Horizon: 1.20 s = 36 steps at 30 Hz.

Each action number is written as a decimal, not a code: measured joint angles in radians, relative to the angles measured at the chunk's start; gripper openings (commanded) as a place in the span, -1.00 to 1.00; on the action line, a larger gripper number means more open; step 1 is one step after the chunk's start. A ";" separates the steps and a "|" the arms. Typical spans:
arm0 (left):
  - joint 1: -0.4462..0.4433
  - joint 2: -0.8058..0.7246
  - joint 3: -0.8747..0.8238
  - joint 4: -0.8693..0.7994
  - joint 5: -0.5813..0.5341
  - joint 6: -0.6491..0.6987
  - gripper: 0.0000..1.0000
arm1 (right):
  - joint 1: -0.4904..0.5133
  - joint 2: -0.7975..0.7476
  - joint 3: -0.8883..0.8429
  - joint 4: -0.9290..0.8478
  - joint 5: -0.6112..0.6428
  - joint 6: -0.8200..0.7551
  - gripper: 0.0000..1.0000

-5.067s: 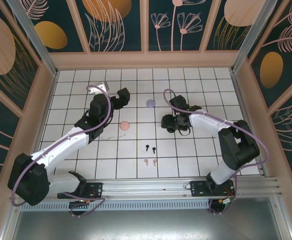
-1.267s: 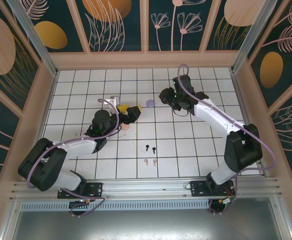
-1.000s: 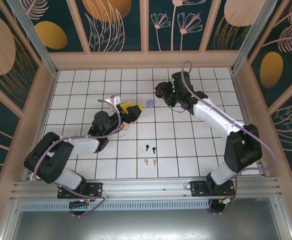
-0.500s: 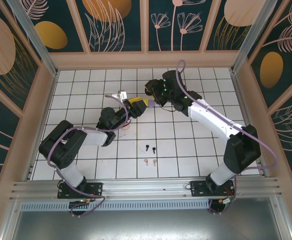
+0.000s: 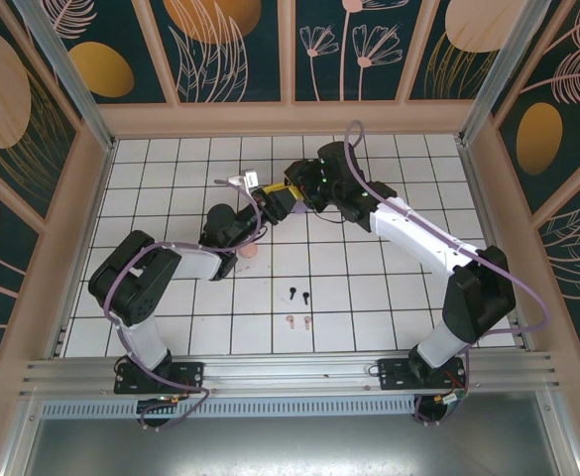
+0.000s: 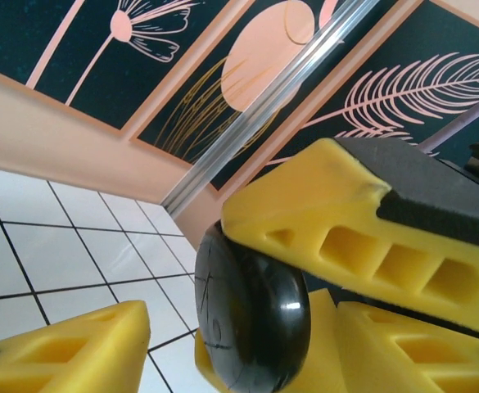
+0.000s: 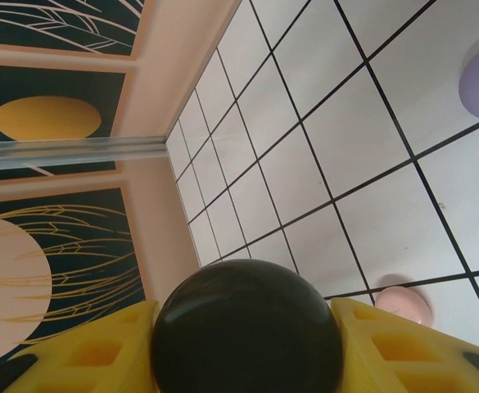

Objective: Insert wireless bluetooth earbuds into charging case

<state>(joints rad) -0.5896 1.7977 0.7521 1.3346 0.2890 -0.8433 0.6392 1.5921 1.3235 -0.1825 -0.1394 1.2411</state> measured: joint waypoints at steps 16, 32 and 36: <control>-0.002 0.016 0.020 0.000 0.010 0.012 -0.55 | 0.002 0.000 -0.002 0.000 0.015 0.000 -0.35; -0.002 0.022 0.026 0.000 0.018 0.003 -1.00 | -0.015 -0.016 -0.004 0.010 0.018 -0.012 0.52; -0.002 0.022 0.026 -0.007 0.027 0.000 -1.00 | -0.061 -0.082 -0.013 0.008 0.035 -0.058 0.53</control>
<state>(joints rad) -0.5915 1.8198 0.7780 1.3277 0.3157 -0.8433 0.5785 1.5105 1.3109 -0.1749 -0.1047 1.1828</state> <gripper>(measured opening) 0.225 0.762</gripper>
